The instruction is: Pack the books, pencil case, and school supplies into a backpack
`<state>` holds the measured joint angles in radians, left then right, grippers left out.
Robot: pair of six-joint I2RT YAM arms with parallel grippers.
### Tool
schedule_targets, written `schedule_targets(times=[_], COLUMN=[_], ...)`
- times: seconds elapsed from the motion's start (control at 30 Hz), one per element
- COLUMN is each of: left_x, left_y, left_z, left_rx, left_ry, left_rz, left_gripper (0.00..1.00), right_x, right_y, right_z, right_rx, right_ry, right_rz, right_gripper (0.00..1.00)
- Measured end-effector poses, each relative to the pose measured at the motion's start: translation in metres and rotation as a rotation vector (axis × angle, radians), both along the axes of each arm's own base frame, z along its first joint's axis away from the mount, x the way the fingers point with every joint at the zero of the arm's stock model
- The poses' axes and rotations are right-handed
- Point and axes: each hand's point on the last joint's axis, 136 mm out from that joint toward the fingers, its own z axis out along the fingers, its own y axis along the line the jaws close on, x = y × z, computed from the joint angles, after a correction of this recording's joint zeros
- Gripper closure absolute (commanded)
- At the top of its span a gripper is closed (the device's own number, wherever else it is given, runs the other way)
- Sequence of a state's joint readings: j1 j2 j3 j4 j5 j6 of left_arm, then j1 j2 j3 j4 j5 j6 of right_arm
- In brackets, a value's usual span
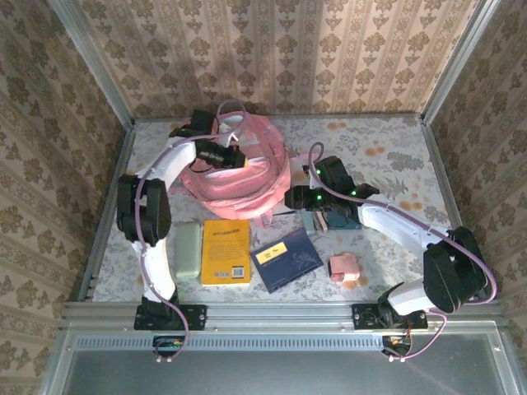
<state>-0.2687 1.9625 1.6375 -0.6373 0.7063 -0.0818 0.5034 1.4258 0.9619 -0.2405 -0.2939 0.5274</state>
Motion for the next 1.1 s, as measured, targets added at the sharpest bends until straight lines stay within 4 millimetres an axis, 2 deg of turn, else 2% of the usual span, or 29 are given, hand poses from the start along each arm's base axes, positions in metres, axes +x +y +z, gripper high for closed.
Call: schedule_targets(times=[0.1, 0.27, 0.33, 0.4, 0.5, 0.7, 0.83, 0.93, 1.1], left_x=[0.017, 0.043, 0.047, 0.051, 0.057, 0.061, 0.073, 0.085, 0.099], left_y=[0.027, 0.098, 0.123, 0.138, 0.152, 0.172, 0.179, 0.176, 0.146], left_z=[0.039, 0.124, 0.144, 0.154, 0.154, 0.131, 0.123, 0.113, 0.100], left_rx=[-0.028, -0.039, -0.017, 0.012, 0.064, 0.153, 0.195, 0.236, 0.346], left_ry=[-0.078, -0.295, -0.348, -0.380, -0.396, -0.377, -0.381, -0.392, -0.442], left_rz=[0.120, 0.386, 0.476, 0.540, 0.620, 0.737, 0.756, 0.725, 0.591], left_gripper=[1.00, 1.00, 1.00, 1.00, 1.00, 1.00, 1.00, 1.00, 1.00], right_x=[0.001, 0.002, 0.003, 0.003, 0.002, -0.001, -0.004, -0.006, -0.008], right_y=[0.001, 0.002, 0.002, 0.003, 0.005, 0.009, 0.012, 0.015, 0.017], right_z=[0.001, 0.003, 0.004, 0.004, 0.005, 0.005, 0.004, 0.004, 0.004], right_rx=[0.005, 0.015, 0.019, 0.023, 0.024, 0.025, 0.025, 0.025, 0.024], right_ry=[-0.004, -0.008, -0.007, -0.007, -0.008, -0.008, -0.007, -0.007, -0.006], right_rz=[-0.003, -0.009, -0.012, -0.013, -0.006, 0.006, 0.018, 0.026, 0.032], right_gripper=[0.39, 0.39, 0.39, 0.39, 0.39, 0.39, 0.39, 0.39, 0.39])
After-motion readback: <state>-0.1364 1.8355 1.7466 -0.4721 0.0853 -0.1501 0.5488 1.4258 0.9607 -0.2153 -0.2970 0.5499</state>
